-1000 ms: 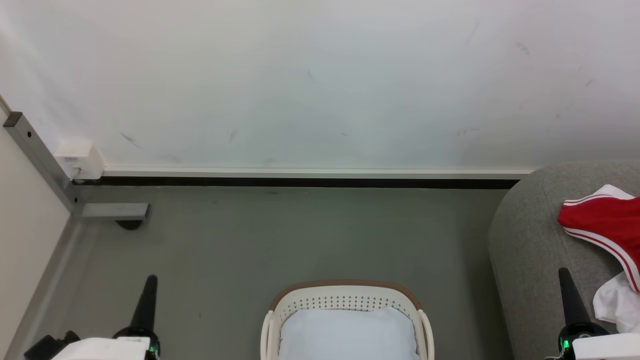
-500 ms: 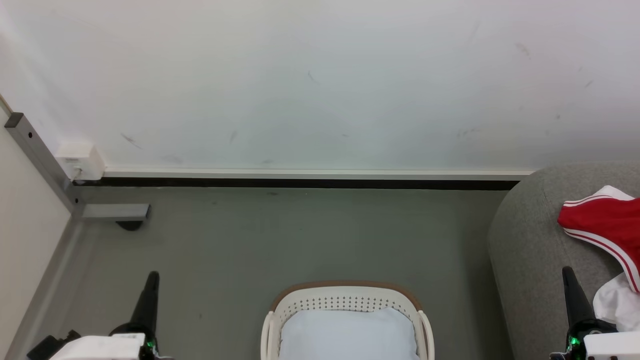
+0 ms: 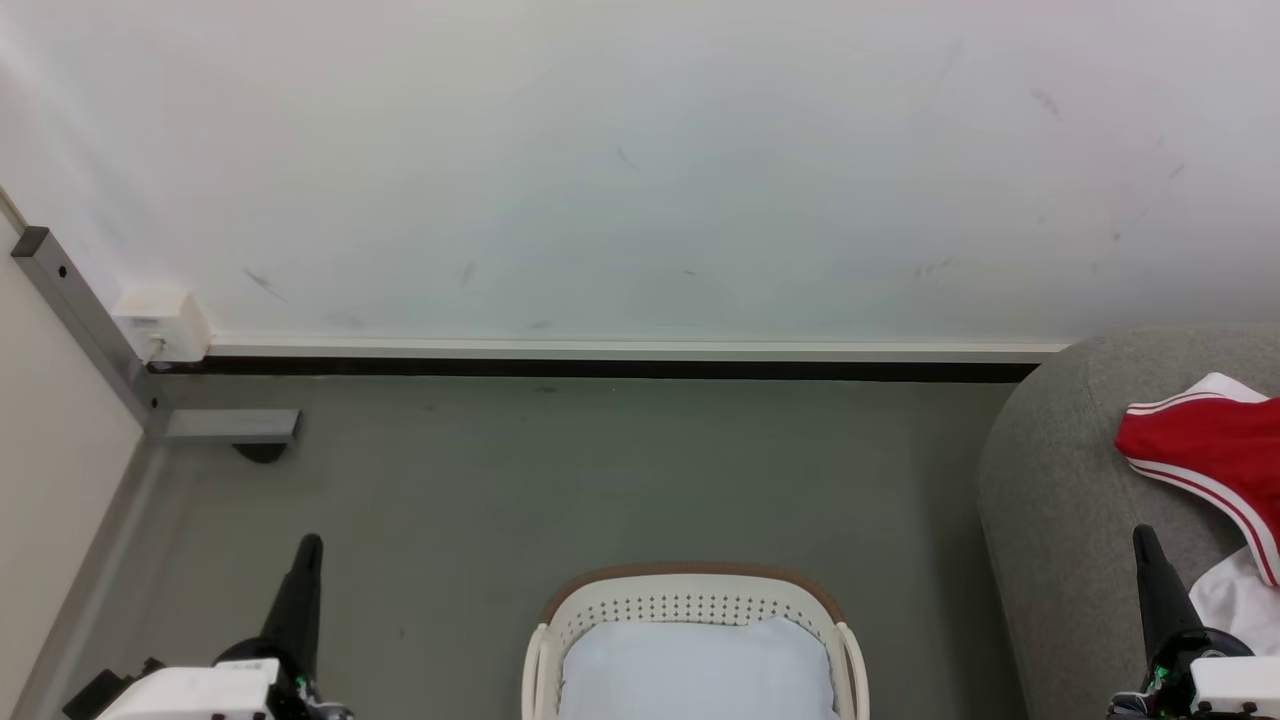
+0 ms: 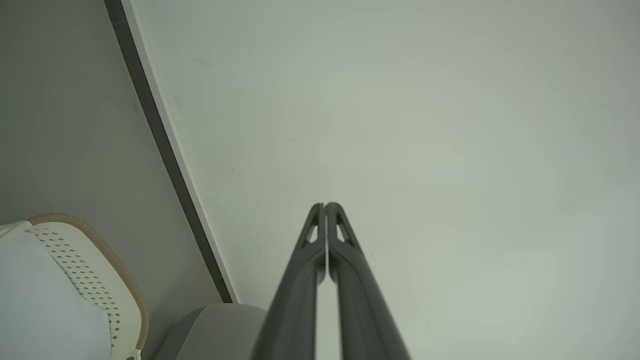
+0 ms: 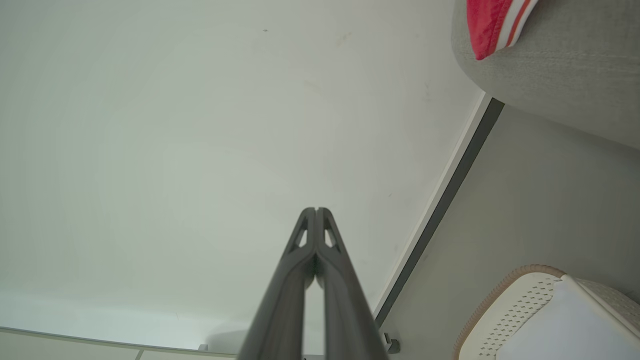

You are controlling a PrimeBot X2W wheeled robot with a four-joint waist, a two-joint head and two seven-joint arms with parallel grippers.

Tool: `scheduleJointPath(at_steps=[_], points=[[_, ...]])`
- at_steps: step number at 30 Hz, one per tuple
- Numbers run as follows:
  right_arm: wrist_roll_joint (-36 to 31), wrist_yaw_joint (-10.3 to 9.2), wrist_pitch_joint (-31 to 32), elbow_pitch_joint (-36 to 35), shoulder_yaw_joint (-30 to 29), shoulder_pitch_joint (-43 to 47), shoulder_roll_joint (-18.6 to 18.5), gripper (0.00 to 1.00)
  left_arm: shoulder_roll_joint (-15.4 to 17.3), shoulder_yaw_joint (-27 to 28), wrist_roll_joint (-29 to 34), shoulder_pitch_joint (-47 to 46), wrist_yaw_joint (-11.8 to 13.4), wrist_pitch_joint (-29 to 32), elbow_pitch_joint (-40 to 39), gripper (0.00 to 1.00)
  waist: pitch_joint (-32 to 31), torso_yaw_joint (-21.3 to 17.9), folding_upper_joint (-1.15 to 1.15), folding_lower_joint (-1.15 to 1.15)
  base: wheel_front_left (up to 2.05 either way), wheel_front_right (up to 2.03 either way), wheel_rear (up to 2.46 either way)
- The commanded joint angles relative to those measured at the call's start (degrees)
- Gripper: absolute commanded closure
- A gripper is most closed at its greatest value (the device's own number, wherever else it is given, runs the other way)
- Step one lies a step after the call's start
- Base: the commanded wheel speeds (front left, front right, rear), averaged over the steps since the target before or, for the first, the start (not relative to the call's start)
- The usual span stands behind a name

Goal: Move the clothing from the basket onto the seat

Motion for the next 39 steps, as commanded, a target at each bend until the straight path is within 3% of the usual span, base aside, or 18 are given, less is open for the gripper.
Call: scheduleJointPath(at_steps=[1,14,39], points=[[1.4,-0.1,0.3,0.3,-0.2,-0.6,-0.4,1.0,0.0,0.3,-1.1,-0.7,0.1,0.4,-0.3,1.0,0.0,0.0,0.0,0.0,0.0,0.0,0.0],[6.5,-0.12,1.1,0.5,-0.3,-1.2,-1.0,1.0,-0.4,0.6,-5.7,-1.0,0.2,1.7,-0.4,1.0,-0.2,0.1,0.0,0.0,0.0,0.0,0.0],[6.7,-0.12,0.8,0.4,0.0,-1.1,-1.3,1.0,-0.4,0.6,-5.7,-1.0,0.2,1.7,-0.4,1.0,-0.2,0.1,0.0,0.0,0.0,0.0,0.0]])
